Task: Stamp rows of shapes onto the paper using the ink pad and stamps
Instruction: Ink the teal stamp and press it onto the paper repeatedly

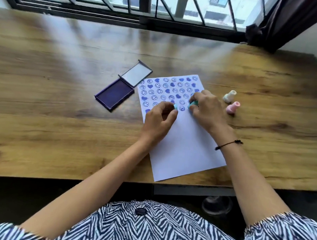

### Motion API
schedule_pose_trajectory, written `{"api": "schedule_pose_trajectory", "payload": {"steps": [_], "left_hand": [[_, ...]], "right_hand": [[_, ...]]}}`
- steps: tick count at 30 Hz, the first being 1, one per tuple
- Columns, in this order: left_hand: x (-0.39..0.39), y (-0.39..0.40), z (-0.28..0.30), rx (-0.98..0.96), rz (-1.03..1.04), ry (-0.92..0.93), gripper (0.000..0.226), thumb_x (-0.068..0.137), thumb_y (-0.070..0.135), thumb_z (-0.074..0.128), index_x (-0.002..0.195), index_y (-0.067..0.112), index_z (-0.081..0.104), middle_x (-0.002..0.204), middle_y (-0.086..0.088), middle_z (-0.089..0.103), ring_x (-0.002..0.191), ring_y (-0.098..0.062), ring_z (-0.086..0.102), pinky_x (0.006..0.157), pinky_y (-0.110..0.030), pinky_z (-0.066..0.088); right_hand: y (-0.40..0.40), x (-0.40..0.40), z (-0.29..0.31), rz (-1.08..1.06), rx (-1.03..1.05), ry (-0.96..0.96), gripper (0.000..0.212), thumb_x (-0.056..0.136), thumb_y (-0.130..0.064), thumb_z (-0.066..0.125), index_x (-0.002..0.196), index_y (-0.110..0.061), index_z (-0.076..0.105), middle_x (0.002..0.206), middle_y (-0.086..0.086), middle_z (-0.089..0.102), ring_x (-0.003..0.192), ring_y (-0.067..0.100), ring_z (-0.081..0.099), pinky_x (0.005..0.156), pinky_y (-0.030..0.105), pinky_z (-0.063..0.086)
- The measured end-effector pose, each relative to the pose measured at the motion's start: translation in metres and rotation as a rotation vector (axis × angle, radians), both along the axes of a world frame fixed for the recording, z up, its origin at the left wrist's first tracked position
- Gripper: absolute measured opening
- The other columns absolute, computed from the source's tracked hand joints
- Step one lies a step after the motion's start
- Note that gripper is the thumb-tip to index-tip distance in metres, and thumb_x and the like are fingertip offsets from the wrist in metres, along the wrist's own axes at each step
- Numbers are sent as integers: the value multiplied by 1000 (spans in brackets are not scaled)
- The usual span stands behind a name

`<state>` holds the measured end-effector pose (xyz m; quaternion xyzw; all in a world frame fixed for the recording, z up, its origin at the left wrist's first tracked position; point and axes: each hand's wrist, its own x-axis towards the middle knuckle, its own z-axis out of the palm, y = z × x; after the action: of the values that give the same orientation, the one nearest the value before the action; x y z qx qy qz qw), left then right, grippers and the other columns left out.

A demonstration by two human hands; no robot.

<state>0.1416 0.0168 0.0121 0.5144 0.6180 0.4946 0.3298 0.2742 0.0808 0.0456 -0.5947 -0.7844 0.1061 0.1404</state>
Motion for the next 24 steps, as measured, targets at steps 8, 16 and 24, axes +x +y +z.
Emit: {"api": "schedule_pose_trajectory", "payload": {"steps": [8, 16, 24], "left_hand": [[0, -1, 2, 3, 9, -20, 19, 84, 15, 59, 100, 6, 61, 91, 1, 62, 81, -8, 58, 70, 1, 39], [1, -1, 1, -26, 2, -41, 21, 84, 16, 58, 103, 7, 60, 97, -4, 66, 84, -9, 60, 74, -2, 42], [1, -1, 2, -5, 5, -13, 21, 84, 15, 59, 103, 7, 61, 96, -3, 65, 83, -8, 59, 73, -1, 40]], "right_hand": [[4, -4, -7, 87, 76, -157, 15, 81, -9, 55, 94, -4, 59, 100, 19, 58, 93, 40, 56, 70, 42, 47], [11, -5, -4, 156, 33, -166, 14, 78, -3, 52, 91, -3, 59, 96, 19, 57, 84, 39, 57, 65, 38, 44], [11, -4, -5, 158, 19, -121, 14, 77, -3, 53, 89, -5, 59, 94, 17, 57, 80, 39, 57, 65, 40, 48]]}}
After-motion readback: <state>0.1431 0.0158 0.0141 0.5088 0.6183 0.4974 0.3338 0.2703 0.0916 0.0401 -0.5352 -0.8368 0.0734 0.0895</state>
